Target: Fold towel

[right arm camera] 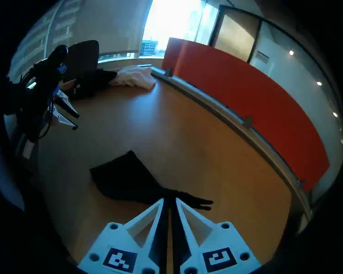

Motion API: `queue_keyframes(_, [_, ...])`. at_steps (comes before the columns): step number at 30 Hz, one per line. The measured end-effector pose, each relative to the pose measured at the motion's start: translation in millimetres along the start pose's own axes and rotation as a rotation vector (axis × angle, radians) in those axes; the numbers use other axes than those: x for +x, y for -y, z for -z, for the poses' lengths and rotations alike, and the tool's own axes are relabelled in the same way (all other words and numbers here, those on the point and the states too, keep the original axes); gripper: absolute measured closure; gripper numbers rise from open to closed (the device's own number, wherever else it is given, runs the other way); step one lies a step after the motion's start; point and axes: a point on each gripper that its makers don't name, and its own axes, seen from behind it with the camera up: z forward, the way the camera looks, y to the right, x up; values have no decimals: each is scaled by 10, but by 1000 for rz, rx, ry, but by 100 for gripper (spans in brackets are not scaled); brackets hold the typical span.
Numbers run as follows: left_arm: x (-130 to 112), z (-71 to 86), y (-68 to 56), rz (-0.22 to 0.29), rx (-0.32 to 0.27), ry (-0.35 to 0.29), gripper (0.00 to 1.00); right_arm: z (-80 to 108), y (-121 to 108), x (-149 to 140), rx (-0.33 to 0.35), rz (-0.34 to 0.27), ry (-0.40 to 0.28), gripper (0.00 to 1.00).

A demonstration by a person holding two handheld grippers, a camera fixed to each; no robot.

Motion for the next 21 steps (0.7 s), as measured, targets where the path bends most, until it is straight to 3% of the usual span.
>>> queue_keyframes(10, [-7, 42, 39, 8, 8, -5, 24, -159, 241, 176, 50, 33, -22, 95])
queue_keyframes(21, [-48, 79, 77, 20, 15, -8, 24, -393, 802, 431, 162, 79, -52, 95])
